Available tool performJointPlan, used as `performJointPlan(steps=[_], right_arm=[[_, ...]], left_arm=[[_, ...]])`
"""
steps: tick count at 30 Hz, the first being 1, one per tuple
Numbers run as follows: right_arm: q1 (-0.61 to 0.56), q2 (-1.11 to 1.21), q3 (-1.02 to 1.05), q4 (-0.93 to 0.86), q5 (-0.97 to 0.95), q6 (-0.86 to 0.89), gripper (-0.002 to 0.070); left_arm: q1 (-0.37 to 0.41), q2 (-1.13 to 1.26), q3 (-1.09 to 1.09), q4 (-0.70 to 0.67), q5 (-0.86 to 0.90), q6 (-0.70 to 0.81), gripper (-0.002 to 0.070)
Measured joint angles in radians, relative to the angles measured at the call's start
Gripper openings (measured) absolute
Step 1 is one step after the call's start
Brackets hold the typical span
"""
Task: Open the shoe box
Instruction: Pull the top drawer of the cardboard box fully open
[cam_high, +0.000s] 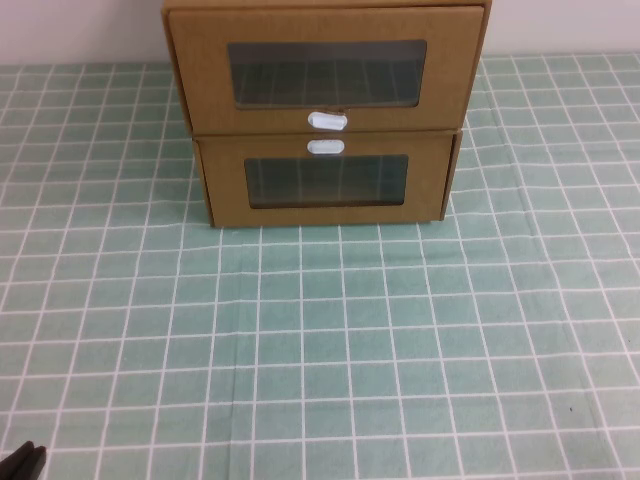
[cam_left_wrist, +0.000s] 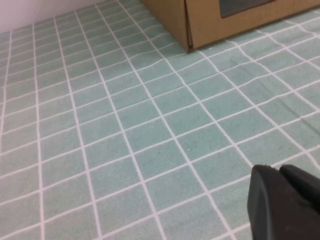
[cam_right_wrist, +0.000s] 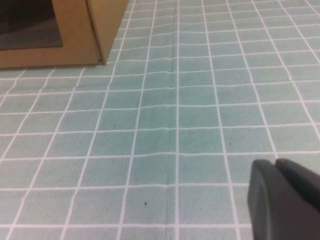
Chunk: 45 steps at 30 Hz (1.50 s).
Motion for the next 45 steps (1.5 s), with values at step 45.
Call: performJointPlan(steps=[45], right_arm=[[0.000, 0.000, 0.000, -0.093, -0.218, 0.000, -0.0014]], left_arm=[[0.000, 0.000, 0.000, -0.031, -0.269, 0.000, -0.0005]])
